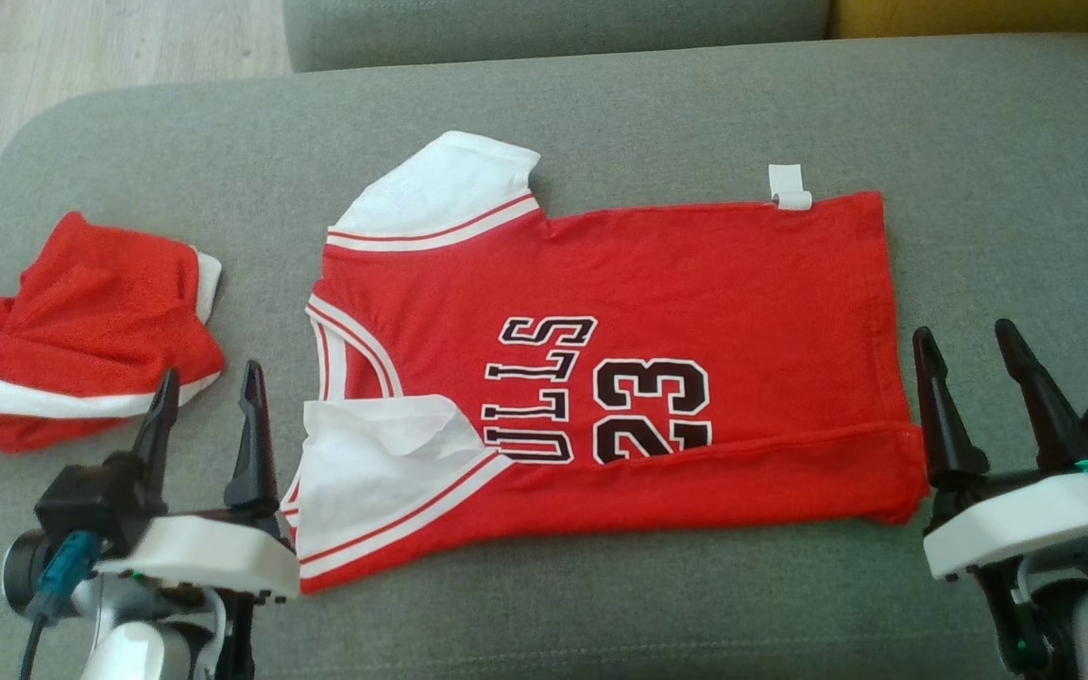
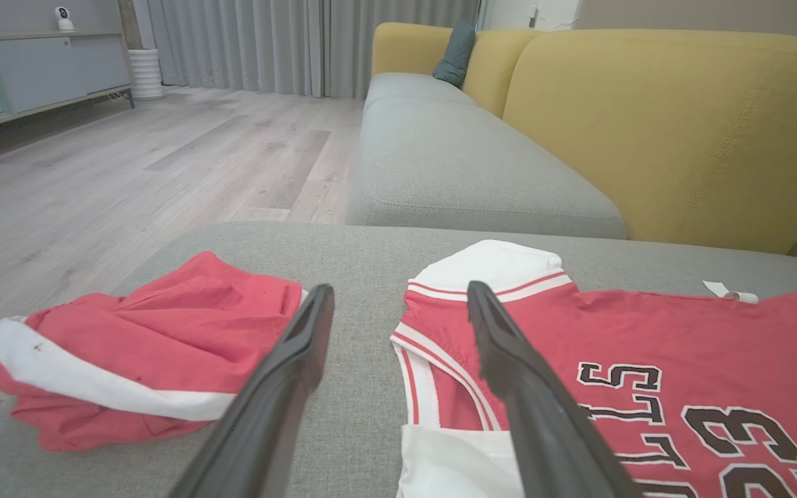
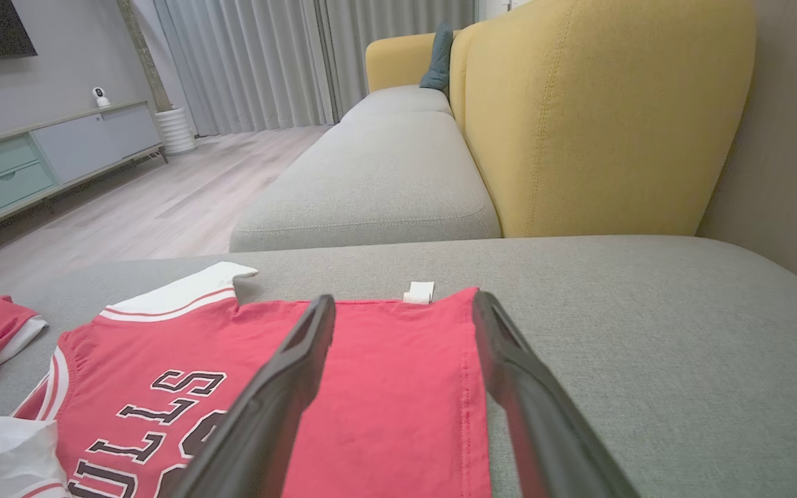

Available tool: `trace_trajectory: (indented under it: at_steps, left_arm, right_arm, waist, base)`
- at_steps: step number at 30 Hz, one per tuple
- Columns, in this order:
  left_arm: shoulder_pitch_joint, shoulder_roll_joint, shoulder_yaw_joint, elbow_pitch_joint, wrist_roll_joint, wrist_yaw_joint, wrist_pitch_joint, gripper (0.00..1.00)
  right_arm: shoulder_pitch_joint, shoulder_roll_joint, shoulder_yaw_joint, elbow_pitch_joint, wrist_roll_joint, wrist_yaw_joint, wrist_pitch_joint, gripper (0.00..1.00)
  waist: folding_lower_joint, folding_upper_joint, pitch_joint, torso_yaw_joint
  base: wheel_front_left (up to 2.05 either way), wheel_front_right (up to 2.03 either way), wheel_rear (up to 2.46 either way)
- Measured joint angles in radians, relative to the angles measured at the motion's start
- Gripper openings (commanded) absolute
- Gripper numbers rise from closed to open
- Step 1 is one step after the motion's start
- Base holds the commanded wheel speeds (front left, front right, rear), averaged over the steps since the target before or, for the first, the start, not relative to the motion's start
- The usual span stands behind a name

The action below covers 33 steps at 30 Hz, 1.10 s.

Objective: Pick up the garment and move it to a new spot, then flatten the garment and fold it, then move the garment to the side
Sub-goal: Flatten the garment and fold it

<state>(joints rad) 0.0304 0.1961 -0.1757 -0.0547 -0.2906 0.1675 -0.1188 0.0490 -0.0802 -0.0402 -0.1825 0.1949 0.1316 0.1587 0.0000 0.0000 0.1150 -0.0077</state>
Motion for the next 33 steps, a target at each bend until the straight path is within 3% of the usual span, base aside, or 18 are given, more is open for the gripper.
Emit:
trace_trajectory:
  at_steps: [12,17,24,33]
  left_arm:
    - [-0.004,0.004,-0.01,-0.013,-0.003,-0.002,0.013,1.0]
    - [-0.11,0.002,-0.046,0.048,-0.018,-0.058,0.013,1.0]
    - [-0.386,-0.031,-0.083,0.23,-0.055,-0.143,0.03,1.0]
    - [-0.746,-0.079,-0.101,0.58,-0.075,-0.214,0.038,1.0]
  right_arm:
    - [0.0,0.001,0.002,0.001,0.0,0.0,0.0,1.0]
    - [-0.008,0.003,0.002,0.0,0.0,0.0,0.0,1.0]
    - [-0.077,0.003,0.011,-0.009,0.0,0.0,0.0,1.0]
    - [-0.152,0.004,0.044,-0.004,0.0,0.0,-0.012,1.0]
  waist:
    - [0.0,0.0,0.032,-0.003]
    - [0.0,0.0,0.075,-0.001]
    - [0.0,0.0,0.166,-0.015]
    - [0.0001,0.0,0.296,-0.062]
  base:
    - [0.0,0.0,0.0]
    - [0.0,0.0,0.0]
    - [0.0,0.0,0.0]
    - [0.0,0.0,0.0]
